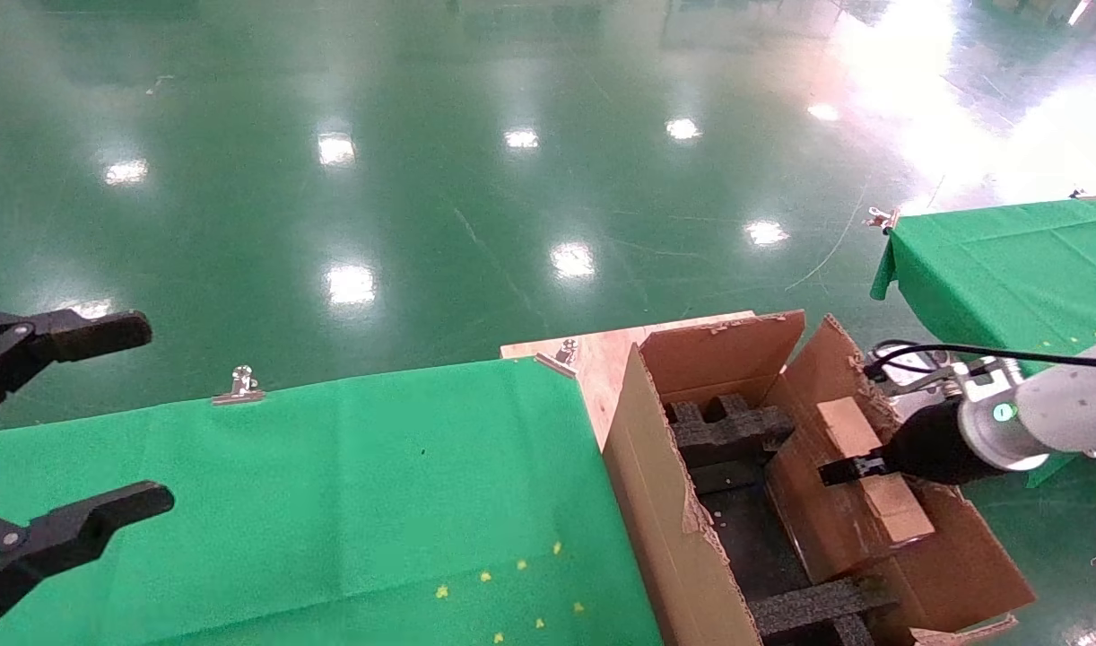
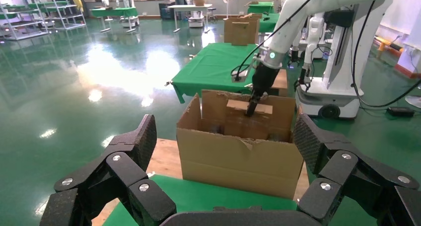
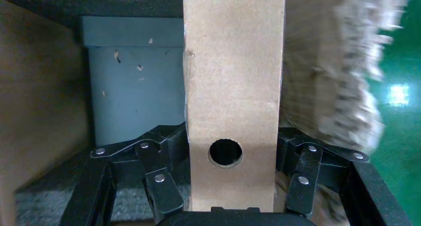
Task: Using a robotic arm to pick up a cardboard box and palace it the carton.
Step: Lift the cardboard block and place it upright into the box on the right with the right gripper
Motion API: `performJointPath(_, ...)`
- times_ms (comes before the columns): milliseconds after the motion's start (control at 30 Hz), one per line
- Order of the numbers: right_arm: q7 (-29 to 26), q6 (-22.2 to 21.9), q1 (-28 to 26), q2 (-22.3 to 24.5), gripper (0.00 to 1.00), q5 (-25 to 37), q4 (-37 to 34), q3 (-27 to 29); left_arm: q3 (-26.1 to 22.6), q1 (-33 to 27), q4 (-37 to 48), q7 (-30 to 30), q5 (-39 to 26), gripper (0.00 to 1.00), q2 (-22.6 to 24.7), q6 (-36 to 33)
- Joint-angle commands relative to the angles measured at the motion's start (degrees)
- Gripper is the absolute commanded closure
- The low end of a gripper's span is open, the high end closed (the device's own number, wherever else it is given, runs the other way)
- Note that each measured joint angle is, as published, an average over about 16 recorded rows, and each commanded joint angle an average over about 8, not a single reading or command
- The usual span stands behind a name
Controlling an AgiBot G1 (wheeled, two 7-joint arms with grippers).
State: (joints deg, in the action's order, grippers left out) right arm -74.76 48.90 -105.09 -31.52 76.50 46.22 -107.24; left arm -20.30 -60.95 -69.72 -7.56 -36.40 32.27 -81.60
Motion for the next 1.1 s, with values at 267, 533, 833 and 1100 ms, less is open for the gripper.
performJointPath(267, 3.09, -2.72, 5.57, -5.8, 1.0, -2.58, -7.81, 0.47, 0.0, 0.0, 0.0, 0.0, 0.0, 0.0, 0.0, 0.0)
performJointPath(533, 7.17, -2.9, 9.47, -9.66, 1.0, -5.08, -14.17, 1.37, 0.0, 0.0, 0.0, 0.0, 0.0, 0.0, 0.0, 0.0)
performJointPath(833, 10.14, -2.58, 11.71, -11.59, 0.28, -6.96, -18.43, 2.23, 0.0, 0.01, 0.01, 0.0, 0.01, 0.0, -0.01, 0.01)
performJointPath(1100, 10.12, -2.49, 11.67, -11.52, 0.0, -6.95, -18.32, 2.24, 0.0, 0.01, 0.02, 0.0, 0.01, 0.0, -0.01, 0.01)
